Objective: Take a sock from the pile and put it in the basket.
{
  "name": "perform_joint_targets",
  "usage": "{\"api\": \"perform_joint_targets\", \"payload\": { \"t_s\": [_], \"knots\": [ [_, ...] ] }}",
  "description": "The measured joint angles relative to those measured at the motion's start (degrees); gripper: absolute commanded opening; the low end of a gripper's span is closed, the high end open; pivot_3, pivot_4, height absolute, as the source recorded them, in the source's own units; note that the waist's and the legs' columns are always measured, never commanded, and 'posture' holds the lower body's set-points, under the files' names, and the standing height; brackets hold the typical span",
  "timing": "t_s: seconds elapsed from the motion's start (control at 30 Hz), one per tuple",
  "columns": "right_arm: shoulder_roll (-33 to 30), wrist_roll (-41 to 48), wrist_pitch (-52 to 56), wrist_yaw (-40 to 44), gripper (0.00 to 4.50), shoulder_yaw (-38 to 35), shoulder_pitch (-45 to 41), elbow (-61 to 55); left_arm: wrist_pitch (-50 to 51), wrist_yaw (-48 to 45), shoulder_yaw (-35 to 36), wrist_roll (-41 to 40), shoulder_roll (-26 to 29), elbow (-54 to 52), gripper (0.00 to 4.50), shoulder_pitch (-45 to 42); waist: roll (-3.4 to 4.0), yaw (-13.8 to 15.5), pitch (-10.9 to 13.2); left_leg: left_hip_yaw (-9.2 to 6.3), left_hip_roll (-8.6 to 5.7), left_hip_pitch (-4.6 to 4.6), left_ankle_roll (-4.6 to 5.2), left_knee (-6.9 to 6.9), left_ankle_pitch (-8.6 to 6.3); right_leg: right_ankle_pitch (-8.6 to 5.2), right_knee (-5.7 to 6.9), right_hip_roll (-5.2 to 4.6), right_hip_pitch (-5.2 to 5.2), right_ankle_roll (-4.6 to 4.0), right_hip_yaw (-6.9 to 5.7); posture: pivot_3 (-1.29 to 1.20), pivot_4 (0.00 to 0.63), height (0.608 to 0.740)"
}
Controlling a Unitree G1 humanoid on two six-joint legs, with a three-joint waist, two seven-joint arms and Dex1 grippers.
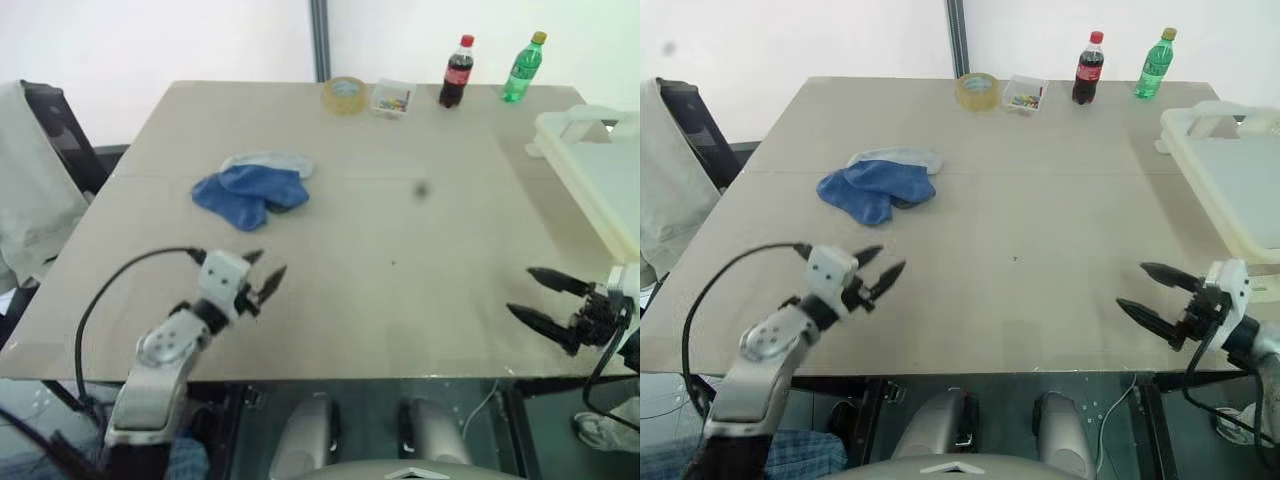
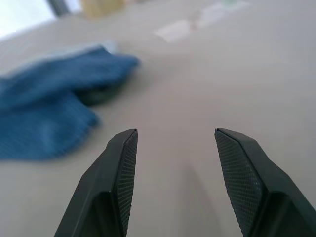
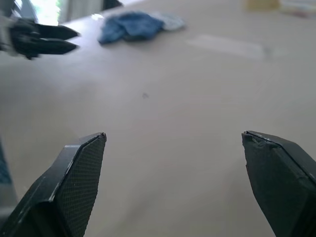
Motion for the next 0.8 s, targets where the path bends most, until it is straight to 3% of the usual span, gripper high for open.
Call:
{"api": "perform_joint_targets", "payload": {
  "t_s": [0.13,0.37,0.53,0.8],
  "knots": [
    [0.3,2.8,3.3,-0.7,4.48,0.3,-0.5,-4.4,0.1,3.3,-2.6,3.9,-1.3,7.5,2.67,-10.5,-0.10,0.2,0.1,-0.03,-0.09,-0.04,0.01,0.00,-0.01,0.00,-0.03,0.01,0.03,0.00,-0.02,0.00,0.150,0.740],
    [1.2,3.2,4.4,-2.0,4.48,1.3,-1.8,-7.4,-3.6,8.0,-8.2,11.3,-4.7,29.6,2.67,-25.2,-0.31,0.1,0.2,-0.05,-0.18,-0.01,0.02,0.01,0.00,0.01,-0.02,0.05,0.09,0.03,-0.03,0.00,0.150,0.740],
    [1.4,2.0,3.7,-2.0,4.48,1.4,0.0,-7.5,-8.4,9.6,-11.4,14.9,-6.0,40.2,2.67,-30.6,-0.46,0.1,0.3,-0.08,-0.18,-0.03,0.02,0.00,0.01,0.14,-0.02,0.05,0.09,0.25,-0.06,0.00,0.150,0.740],
    [1.5,0.8,2.3,-2.2,4.48,0.9,1.7,-7.8,-14.2,12.5,-13.0,18.0,-7.0,48.5,2.67,-35.1,-0.49,0.1,0.3,-0.09,-0.14,-0.02,0.02,0.03,0.01,0.15,-0.01,0.03,0.09,0.26,-0.07,0.00,0.150,0.740]
  ]
}}
